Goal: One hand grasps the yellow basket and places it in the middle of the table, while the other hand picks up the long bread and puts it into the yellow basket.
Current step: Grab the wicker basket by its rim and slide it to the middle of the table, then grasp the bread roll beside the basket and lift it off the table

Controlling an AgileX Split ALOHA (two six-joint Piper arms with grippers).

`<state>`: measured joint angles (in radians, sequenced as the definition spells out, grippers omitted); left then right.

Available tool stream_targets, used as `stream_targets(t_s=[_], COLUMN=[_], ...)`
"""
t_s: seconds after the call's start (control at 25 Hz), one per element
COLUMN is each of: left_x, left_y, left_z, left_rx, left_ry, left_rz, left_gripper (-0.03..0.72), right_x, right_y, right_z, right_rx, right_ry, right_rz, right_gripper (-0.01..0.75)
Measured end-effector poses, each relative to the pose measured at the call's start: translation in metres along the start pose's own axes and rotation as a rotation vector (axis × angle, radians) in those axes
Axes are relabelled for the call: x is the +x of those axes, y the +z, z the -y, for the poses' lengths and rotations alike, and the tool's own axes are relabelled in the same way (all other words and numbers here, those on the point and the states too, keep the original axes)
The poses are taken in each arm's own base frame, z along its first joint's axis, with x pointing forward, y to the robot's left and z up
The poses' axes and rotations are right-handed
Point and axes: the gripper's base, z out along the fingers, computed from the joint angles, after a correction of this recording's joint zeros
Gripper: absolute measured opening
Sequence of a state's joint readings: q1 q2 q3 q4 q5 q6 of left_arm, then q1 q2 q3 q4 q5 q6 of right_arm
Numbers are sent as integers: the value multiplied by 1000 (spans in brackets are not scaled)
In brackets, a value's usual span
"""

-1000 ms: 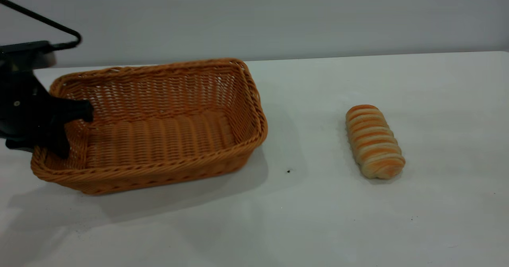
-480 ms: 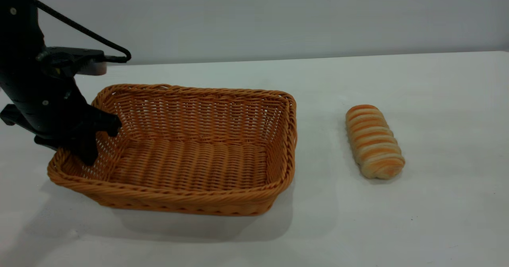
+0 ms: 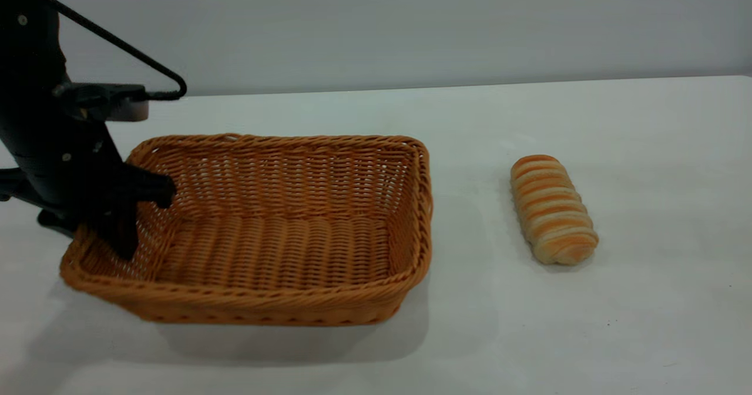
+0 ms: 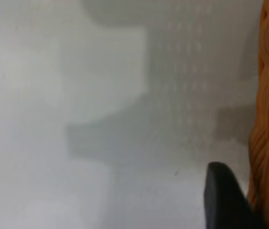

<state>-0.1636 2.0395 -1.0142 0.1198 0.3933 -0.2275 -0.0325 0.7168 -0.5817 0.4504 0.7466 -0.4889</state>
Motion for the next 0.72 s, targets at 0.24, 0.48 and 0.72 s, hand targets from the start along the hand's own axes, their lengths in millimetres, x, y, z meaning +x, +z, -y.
stream_targets(t_s=[0.24, 0.48, 0.72], left_x=[2, 4, 15], left_y=[-10, -57, -125], left_z=[-2, -7, -14], left_rx=[-16, -27, -27], left_ry=[13, 5, -11], left_rz=[-12, 31, 145], left_gripper=[425, 428, 428], right_x=[0, 0, -2], right_y=[0, 0, 6], right_z=[0, 0, -8], right_rx=[0, -1, -120], right_ry=[0, 0, -44], right_rz=[0, -2, -10], right_gripper=[403, 403, 403])
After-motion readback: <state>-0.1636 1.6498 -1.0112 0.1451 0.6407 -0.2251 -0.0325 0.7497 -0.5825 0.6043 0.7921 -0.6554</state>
